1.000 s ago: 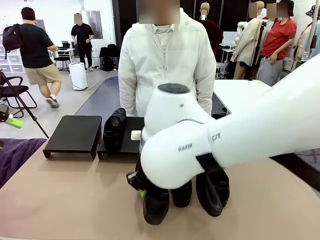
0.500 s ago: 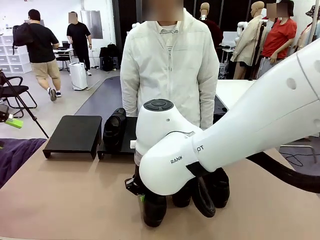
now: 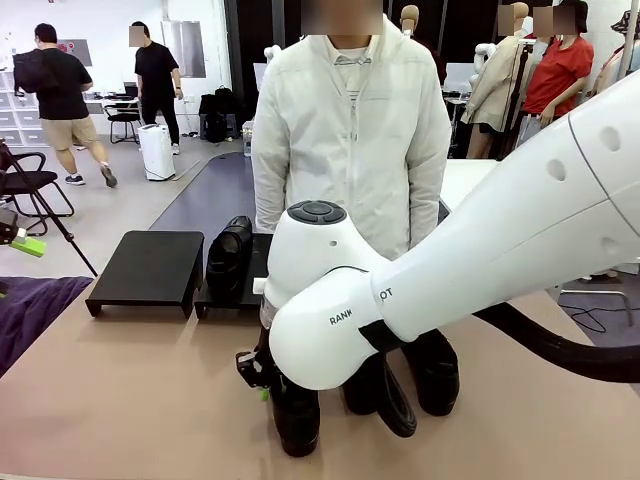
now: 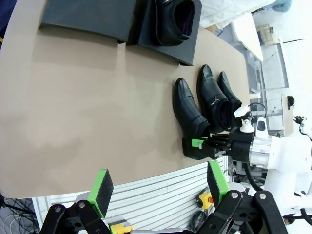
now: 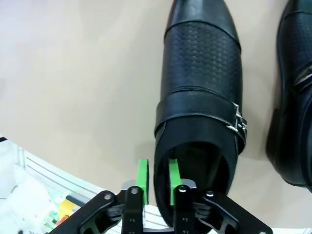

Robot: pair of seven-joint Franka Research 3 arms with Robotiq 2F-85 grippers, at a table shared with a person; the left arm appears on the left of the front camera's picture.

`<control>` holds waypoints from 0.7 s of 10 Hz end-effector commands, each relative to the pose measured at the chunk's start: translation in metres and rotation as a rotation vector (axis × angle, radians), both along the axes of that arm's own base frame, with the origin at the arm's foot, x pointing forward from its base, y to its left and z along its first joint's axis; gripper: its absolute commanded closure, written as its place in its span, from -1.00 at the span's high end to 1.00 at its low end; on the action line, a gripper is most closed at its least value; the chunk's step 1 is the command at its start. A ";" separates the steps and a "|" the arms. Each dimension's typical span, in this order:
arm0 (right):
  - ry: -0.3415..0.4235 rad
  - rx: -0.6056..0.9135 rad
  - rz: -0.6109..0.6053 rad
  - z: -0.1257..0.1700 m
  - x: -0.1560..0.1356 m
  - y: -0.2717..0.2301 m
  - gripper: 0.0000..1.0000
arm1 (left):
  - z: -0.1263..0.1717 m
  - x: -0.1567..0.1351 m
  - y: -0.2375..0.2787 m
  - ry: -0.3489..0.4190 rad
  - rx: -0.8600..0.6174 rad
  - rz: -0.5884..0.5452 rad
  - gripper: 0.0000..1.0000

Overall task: Organize the shoes by placing them on the stand.
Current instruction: Pick up one Shoe and place it in the middle of the table.

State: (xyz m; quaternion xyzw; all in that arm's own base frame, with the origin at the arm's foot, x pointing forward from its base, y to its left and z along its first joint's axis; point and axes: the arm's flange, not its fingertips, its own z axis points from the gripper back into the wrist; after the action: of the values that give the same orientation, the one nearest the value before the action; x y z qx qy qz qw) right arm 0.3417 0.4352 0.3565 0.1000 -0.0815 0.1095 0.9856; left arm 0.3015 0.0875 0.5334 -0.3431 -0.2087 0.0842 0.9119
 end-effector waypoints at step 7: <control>0.144 0.383 -0.053 0.132 -0.039 -0.232 1.00 | 0.002 0.000 0.000 0.011 -0.011 0.006 1.00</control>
State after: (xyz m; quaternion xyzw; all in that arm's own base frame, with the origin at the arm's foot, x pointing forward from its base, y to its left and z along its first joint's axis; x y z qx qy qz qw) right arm 0.3178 0.2683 0.4687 0.2877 -0.0602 0.0539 0.9543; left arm 0.3016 0.0879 0.5334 -0.3434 -0.2087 0.0845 0.9118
